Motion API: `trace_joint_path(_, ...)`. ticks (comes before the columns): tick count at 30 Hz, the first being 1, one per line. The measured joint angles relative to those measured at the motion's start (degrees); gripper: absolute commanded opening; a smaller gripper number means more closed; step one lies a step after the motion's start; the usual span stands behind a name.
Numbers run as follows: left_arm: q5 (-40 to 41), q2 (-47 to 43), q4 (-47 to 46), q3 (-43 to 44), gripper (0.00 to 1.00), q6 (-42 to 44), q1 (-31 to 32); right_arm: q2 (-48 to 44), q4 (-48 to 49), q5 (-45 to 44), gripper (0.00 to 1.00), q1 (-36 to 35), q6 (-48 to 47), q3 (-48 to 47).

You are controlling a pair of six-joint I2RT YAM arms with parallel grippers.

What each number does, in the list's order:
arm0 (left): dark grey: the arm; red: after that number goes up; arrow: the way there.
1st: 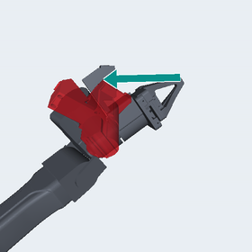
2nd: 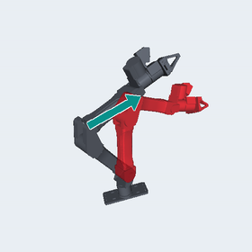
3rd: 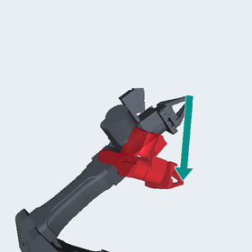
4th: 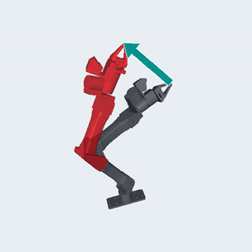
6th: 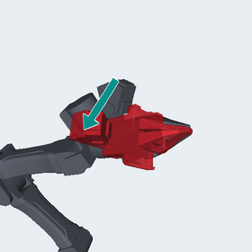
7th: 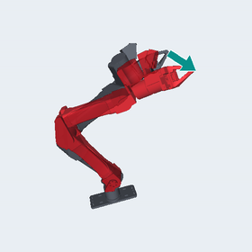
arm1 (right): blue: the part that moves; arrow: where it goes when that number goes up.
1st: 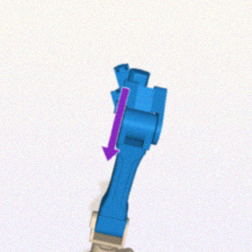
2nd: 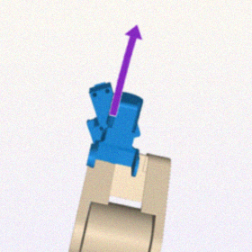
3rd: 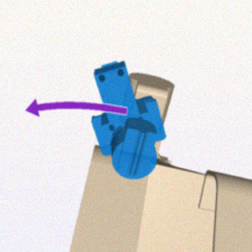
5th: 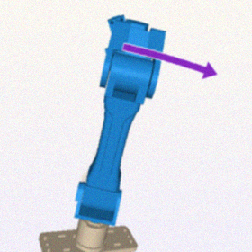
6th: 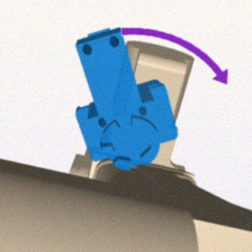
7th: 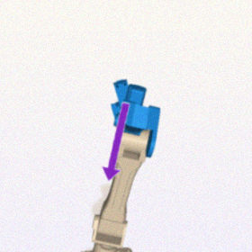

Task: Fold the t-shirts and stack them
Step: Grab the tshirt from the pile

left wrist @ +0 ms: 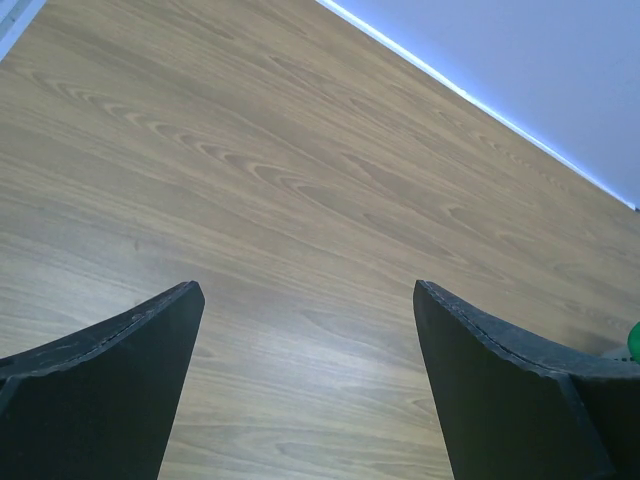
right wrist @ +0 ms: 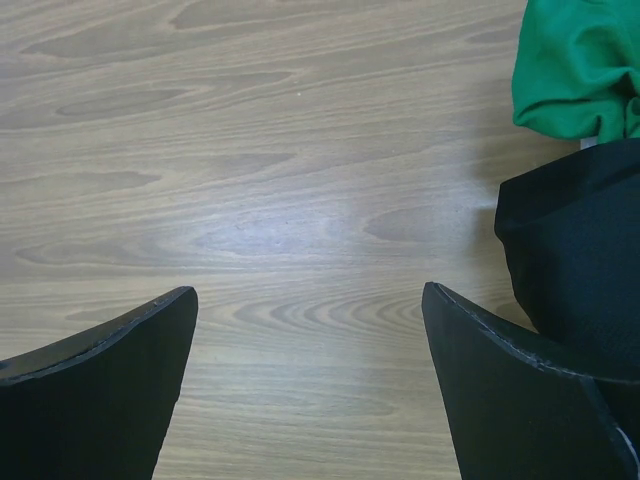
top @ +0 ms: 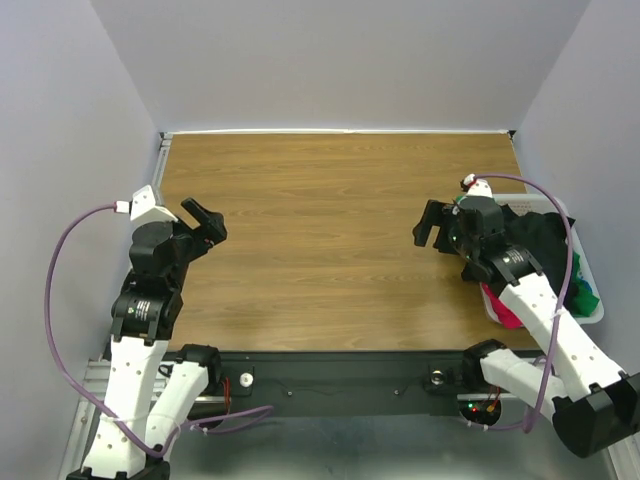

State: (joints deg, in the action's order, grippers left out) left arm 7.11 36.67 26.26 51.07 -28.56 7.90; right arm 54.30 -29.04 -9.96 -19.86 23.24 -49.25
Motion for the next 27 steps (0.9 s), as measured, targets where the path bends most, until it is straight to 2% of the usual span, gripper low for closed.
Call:
trace_joint_path(6, 0.1, 0.2, 0.2, -0.8, 0.99, -0.2, 0.0, -1.0, -0.5, -0.4, 1.0, 0.0, 0.0, -1.0)
trace_joint_path(10, 0.6, 0.3, 0.6, -1.3, 0.99, -0.5, 0.0, 1.2, -2.9, -3.6, 1.0, 0.0, 0.3, -7.2)
trace_joint_path(12, 0.8, 0.4, 0.6, -1.5, 0.99, -0.5, 0.0, 3.8, -4.9, -7.8, 1.0, 0.0, 0.9, -12.8)
trace_joint_path(14, 0.9, 0.7, 0.8, -1.7, 0.99, -0.6, 0.0, 7.5, -11.2, -17.4, 1.0, -0.2, 4.2, -19.3)
trace_joint_path(17, 0.9, 1.4, 0.8, -1.8, 0.99, -0.6, 0.0, 14.8, -23.8, -33.5, 1.0, 0.3, 14.5, -29.4)
trace_joint_path(22, 1.0, 3.4, 1.2, -1.8, 0.99, -0.6, 0.0, 17.2, -34.4, -40.2, 1.0, 2.5, 21.2, -30.0)
trace_joint_path(27, 1.1, 4.9, 1.6, -1.9, 0.99, -0.6, 0.0, 15.7, -37.0, -41.9, 0.99, 11.1, 22.0, -26.4)
